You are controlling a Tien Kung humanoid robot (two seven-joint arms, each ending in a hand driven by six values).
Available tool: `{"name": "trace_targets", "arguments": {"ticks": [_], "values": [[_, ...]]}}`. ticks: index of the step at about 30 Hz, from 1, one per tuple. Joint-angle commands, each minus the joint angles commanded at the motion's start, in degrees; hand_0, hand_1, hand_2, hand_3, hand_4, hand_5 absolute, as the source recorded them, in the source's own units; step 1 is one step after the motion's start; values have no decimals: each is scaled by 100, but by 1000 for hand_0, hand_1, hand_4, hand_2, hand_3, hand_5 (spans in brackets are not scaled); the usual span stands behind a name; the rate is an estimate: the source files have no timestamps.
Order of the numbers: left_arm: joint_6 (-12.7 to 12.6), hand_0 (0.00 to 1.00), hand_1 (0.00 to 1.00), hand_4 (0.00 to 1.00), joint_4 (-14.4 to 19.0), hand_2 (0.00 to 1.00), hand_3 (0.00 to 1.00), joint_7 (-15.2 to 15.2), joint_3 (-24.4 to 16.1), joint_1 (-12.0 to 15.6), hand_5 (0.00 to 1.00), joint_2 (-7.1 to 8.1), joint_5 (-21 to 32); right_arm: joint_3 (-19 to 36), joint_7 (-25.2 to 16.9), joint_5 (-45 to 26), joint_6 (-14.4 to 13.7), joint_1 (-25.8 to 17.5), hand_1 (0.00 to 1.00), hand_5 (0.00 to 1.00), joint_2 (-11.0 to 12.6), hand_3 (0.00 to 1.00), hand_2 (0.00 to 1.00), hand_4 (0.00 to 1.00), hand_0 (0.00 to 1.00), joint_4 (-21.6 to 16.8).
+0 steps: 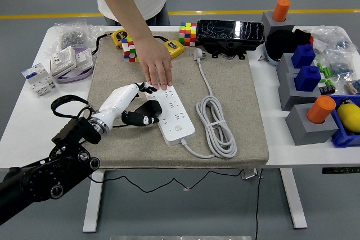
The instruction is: Put the plug near the board,insert it into the board,press the button,pull the plug out
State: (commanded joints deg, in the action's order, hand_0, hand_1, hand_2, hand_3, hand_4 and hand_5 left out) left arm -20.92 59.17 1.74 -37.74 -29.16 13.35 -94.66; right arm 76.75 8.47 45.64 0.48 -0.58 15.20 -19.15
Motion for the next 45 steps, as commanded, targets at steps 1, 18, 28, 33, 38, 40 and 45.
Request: {"name": "trace_targets", "arguments": {"ticks": [1, 18, 28, 33, 38, 40, 45], "values": [[-11, 665, 759, 998, 15, 736, 742, 18, -10, 3, 249, 4, 11, 3, 0, 1, 0, 0, 631, 410, 0, 539, 613, 883, 528, -1], [-697, 651, 724, 866, 1334, 701, 619, 293, -102, 784, 333, 712, -77, 102, 1, 100, 3, -31, 631, 409, -26, 538, 609, 883, 528, -37], [-604, 660, 717, 837, 1353, 702, 622, 253, 91, 785, 337, 810, -97, 163, -16, 121, -7, -33, 630, 409, 0, 538, 609, 882, 527, -69], [-542, 660, 717, 837, 1272, 702, 622, 171, 179, 728, 337, 782, -92, 159, -23, 129, -12, -28, 630, 409, 19, 538, 609, 882, 527, -87], [-501, 658, 712, 835, 1188, 694, 621, 137, 207, 692, 342, 755, -87, 169, -35, 137, -20, -17, 628, 409, 30, 538, 608, 882, 529, -114], [-502, 658, 710, 834, 1177, 691, 621, 146, 220, 674, 349, 749, -76, 179, -36, 145, -20, -20, 629, 408, 30, 537, 607, 882, 529, -122], [-499, 658, 710, 834, 1187, 691, 621, 168, 233, 615, 349, 701, -41, 204, -37, 156, -22, -40, 629, 408, 23, 537, 607, 882, 529, -125]]}}
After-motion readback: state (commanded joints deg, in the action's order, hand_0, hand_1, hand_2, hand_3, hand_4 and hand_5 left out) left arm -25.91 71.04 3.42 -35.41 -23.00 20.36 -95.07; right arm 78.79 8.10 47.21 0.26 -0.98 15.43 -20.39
